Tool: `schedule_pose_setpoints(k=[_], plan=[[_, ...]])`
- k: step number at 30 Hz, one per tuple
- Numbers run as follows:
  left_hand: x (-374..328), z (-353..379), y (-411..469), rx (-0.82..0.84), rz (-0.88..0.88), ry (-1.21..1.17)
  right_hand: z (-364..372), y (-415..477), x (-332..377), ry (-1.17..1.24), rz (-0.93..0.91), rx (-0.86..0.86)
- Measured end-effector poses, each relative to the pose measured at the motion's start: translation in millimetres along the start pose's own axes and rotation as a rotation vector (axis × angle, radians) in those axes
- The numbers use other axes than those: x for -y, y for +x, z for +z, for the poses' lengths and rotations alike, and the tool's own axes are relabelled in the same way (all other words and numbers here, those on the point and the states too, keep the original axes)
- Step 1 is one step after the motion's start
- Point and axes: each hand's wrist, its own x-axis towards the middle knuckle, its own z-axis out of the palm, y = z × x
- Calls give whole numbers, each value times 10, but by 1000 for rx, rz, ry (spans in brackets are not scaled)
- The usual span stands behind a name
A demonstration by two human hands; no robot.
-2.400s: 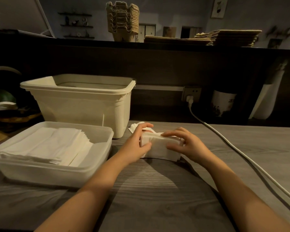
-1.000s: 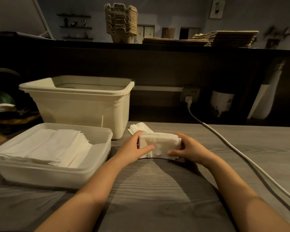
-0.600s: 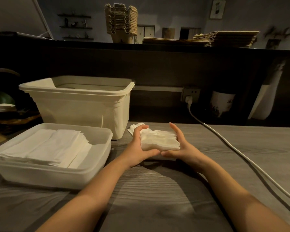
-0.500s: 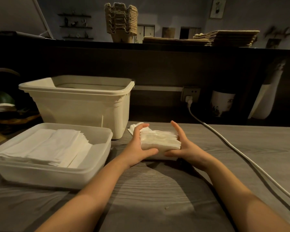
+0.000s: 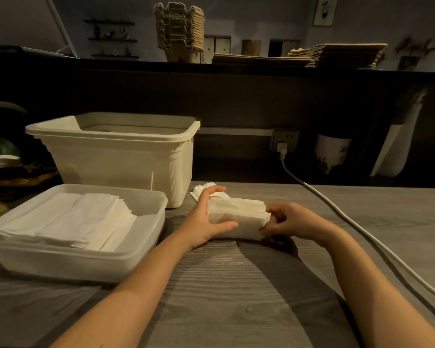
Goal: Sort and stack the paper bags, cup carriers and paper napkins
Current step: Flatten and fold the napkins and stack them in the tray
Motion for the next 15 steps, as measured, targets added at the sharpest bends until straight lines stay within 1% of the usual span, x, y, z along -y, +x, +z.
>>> schedule_pose_setpoints(k=[5, 10, 15], plan=[[-4, 2, -6, 24, 0, -16, 50, 10, 49, -11, -14, 27], [-5, -6, 3, 1, 4, -25, 6, 24, 11, 79, -16, 1], [-3, -7, -10, 31, 8, -29, 36, 31, 20, 35, -36, -3]])
